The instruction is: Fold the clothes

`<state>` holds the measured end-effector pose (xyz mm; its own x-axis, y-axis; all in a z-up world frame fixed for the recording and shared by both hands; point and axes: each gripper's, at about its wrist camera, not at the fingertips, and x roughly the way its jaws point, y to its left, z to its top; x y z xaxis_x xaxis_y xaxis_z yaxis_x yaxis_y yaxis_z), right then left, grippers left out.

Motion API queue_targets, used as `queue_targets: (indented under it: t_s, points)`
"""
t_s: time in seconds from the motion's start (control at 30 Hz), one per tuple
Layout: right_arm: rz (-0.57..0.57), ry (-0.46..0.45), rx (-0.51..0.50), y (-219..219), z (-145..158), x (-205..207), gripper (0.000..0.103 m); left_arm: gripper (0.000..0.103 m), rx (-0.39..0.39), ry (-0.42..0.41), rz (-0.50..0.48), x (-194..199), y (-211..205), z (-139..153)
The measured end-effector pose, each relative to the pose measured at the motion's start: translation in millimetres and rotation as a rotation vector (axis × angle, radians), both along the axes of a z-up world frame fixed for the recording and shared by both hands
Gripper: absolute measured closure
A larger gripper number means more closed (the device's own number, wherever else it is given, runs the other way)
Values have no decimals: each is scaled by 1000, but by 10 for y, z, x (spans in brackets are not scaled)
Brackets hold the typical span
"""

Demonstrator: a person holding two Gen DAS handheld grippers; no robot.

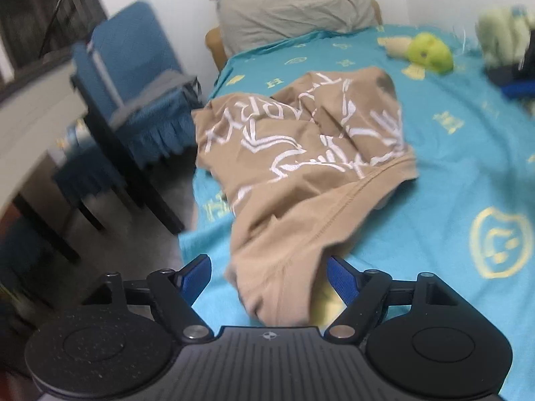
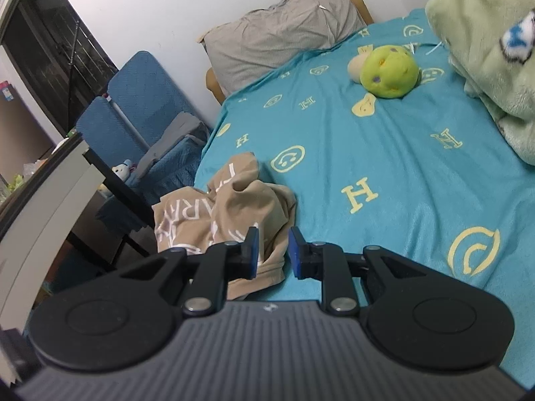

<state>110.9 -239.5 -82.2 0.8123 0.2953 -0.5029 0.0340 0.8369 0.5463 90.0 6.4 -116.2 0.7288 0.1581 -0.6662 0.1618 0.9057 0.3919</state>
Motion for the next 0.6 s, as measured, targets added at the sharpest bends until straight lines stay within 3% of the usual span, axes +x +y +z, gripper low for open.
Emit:
queue_targets:
  t_s: [0.1, 0.13, 0.17, 0.23, 0.3, 0.37, 0.47, 0.6]
  points:
    - [15, 11, 5, 3, -53, 50, 73, 32, 63, -33, -29, 131, -49, -111]
    - [20, 18, -2, 15, -72, 65, 70, 45, 64, -45, -34, 165, -46, -125]
    - [28, 23, -13, 34, -94, 84, 62, 66, 34, -55, -30, 184, -16, -100]
    - [56, 31, -42, 103, -140, 114, 51, 94, -64, -79, -14, 179, 78, 26]
    - [92, 36, -75, 211, -184, 141, 35, 94, -163, -134, 4, 139, 174, 206]
    - [133, 41, -108, 340, -233, 156, 26, 96, -253, -198, 8, 64, 256, 397]
    - [224, 39, -177, 614, -310, 173, 27, 96, -372, -281, 11, -69, 363, 644]
    - [275, -8, -285, 968, -364, 226, 28, 97, -462, -321, 29, -180, 479, 777]
